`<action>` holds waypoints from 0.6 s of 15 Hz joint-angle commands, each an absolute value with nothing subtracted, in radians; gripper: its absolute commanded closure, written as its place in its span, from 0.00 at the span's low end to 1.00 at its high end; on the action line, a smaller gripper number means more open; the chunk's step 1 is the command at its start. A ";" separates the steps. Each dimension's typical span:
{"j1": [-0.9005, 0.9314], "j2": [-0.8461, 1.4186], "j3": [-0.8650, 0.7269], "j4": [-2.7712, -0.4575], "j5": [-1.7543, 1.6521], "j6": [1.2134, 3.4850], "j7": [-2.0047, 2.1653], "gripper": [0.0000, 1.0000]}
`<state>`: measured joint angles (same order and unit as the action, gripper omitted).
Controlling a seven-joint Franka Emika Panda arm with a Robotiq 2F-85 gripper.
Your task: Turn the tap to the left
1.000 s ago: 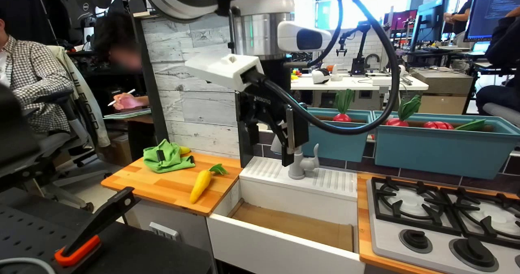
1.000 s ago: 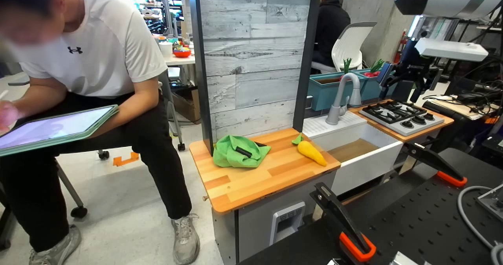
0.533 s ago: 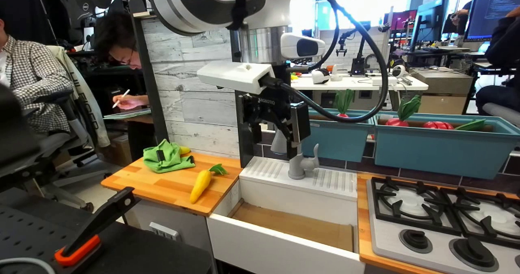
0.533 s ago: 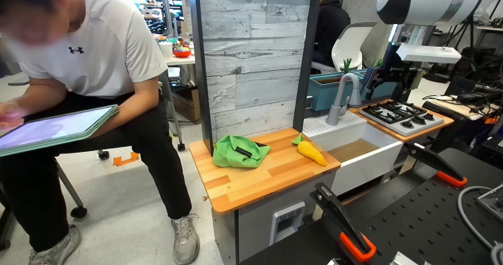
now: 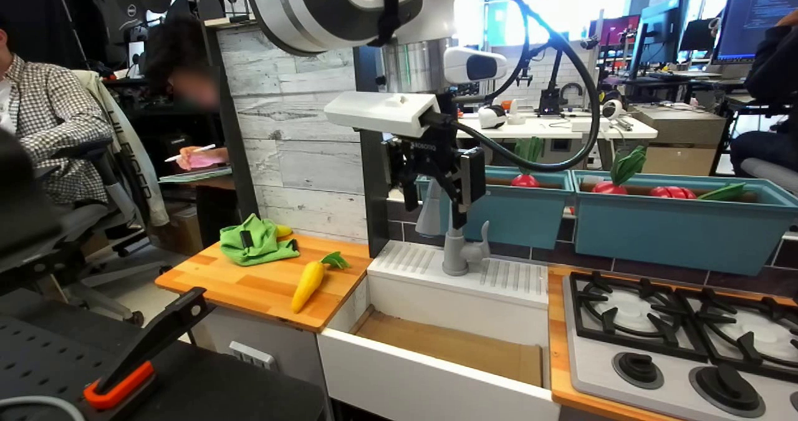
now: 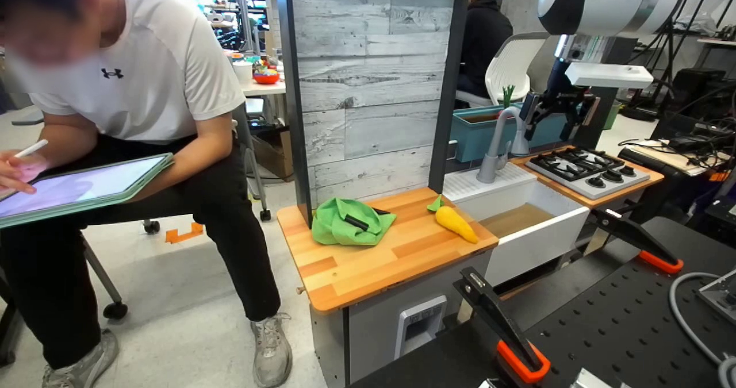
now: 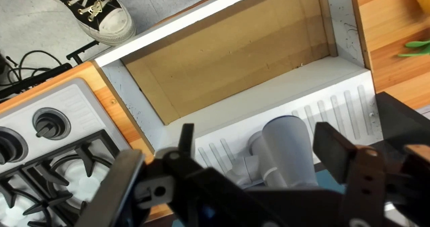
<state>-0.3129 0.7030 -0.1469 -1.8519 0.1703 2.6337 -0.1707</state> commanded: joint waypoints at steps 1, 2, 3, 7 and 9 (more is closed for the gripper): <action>-0.326 0.756 -0.134 -1.778 0.148 2.623 -0.145 0.42; -0.326 0.763 -0.134 -1.771 0.148 2.623 -0.144 0.51; -0.325 0.770 -0.134 -1.765 0.147 2.624 -0.142 0.58; -0.327 0.774 -0.127 -1.760 0.148 2.623 -0.147 0.88; -0.325 0.768 -0.128 -1.769 0.146 2.628 -0.147 0.50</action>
